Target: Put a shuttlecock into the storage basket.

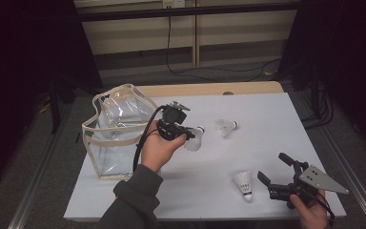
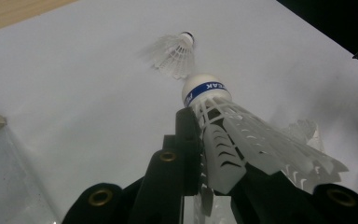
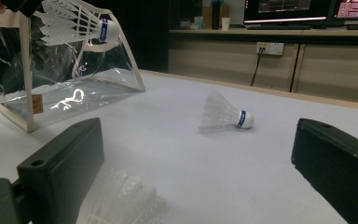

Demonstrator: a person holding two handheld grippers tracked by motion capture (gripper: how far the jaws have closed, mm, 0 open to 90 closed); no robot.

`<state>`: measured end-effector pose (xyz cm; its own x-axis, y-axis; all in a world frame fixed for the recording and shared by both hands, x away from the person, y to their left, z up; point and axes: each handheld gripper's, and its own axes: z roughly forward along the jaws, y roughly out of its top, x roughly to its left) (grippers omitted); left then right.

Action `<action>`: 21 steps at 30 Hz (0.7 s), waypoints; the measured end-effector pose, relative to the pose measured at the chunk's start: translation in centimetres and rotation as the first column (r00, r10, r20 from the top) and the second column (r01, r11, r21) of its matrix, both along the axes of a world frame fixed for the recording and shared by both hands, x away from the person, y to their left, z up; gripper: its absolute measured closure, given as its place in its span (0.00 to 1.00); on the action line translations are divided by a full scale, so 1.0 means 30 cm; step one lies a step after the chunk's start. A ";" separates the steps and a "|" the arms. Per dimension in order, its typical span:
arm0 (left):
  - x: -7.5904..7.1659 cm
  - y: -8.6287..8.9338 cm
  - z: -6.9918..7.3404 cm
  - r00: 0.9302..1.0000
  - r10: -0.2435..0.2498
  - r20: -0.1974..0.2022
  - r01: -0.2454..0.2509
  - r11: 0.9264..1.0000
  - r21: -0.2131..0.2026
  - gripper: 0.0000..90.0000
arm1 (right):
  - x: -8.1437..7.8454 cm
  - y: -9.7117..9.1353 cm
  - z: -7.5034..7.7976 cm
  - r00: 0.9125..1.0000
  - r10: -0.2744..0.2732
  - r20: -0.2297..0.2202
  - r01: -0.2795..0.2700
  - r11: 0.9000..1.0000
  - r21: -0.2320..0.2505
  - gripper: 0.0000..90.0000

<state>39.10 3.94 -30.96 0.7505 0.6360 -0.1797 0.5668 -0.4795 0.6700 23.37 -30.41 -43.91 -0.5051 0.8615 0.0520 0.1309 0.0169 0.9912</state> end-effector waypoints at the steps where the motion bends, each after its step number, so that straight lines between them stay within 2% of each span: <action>1: 0.000 -0.001 0.003 1.000 -0.001 0.002 0.001 1.000 0.001 0.95 | 0.000 0.000 0.000 1.000 0.000 0.000 0.000 1.000 0.000 0.02; 10: 0.007 -0.007 0.029 1.000 0.000 0.008 0.000 1.000 0.005 0.95 | 0.003 0.000 0.001 1.000 0.001 -0.001 -0.001 1.000 0.000 0.02; 21: 0.020 -0.004 0.054 1.000 0.008 -0.004 -0.008 1.000 0.006 0.95 | 0.003 -0.003 0.000 1.000 -0.004 -0.003 0.004 1.000 0.002 0.02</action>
